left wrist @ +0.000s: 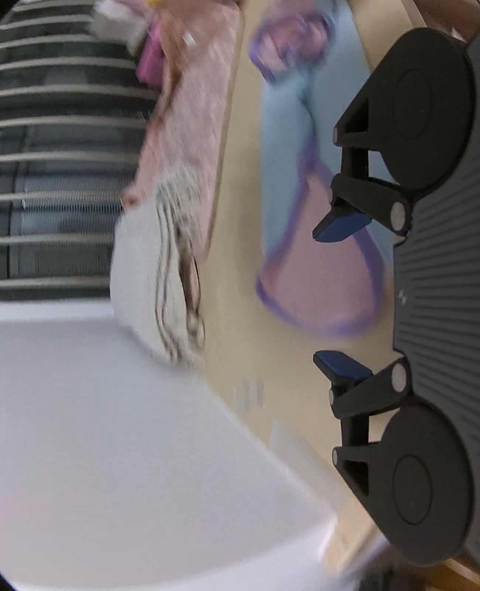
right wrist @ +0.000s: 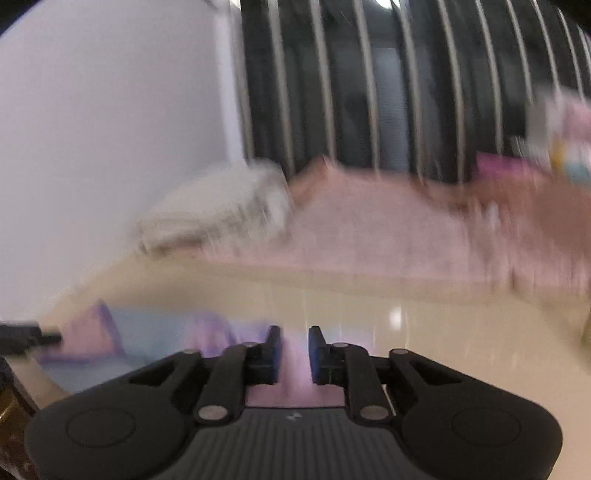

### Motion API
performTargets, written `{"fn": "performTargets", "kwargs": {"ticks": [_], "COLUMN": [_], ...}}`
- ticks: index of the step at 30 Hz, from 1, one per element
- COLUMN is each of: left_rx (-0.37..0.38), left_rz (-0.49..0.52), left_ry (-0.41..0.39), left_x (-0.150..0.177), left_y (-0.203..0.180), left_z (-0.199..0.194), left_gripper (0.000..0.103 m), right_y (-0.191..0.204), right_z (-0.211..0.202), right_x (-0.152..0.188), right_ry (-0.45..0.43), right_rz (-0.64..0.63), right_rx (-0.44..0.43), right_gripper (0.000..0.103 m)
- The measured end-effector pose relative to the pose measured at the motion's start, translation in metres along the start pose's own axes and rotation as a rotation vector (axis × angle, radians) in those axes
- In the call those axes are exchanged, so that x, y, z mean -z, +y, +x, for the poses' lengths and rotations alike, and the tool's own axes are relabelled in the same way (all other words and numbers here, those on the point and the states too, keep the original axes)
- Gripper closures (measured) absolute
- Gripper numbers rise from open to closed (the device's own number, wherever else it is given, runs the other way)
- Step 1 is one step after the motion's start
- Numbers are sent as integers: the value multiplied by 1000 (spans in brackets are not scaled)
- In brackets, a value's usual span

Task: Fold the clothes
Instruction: 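Hold the pink end with the left gripper while the right gripper presses the fold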

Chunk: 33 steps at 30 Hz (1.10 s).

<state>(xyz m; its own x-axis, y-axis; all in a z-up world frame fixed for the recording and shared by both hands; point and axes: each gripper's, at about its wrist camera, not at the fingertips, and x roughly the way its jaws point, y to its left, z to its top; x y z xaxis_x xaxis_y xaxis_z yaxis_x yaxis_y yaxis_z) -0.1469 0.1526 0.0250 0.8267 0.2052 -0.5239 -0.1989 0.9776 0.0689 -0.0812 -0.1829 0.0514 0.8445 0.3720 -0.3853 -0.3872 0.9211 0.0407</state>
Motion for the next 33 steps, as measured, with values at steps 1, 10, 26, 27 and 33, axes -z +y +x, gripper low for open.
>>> {"fn": "performTargets", "kwargs": {"ticks": [1,10,26,27,33], "left_rx": [-13,25,63,68,114], "left_rz": [-8,-137,-314,-314,-268], "left_ry": [7,67,52,44,-56], "left_x": [3,14,2,0,-40], "left_y": [1,6,27,26,14], "left_z": [-2,-1,23,23,16], "left_gripper": [31,49,102,102,102], "right_y": [2,126,188,183,145], "right_z": [2,166,235,233,226], "right_x": [-16,-86,-54,-56,-85], "right_ry": [-2,421,563,540,426], "right_rz": [-63,-460,-508,-495,-358], "right_rx": [-31,-475,-564,-545,-436], "right_gripper": [64,66,103,103,103]}}
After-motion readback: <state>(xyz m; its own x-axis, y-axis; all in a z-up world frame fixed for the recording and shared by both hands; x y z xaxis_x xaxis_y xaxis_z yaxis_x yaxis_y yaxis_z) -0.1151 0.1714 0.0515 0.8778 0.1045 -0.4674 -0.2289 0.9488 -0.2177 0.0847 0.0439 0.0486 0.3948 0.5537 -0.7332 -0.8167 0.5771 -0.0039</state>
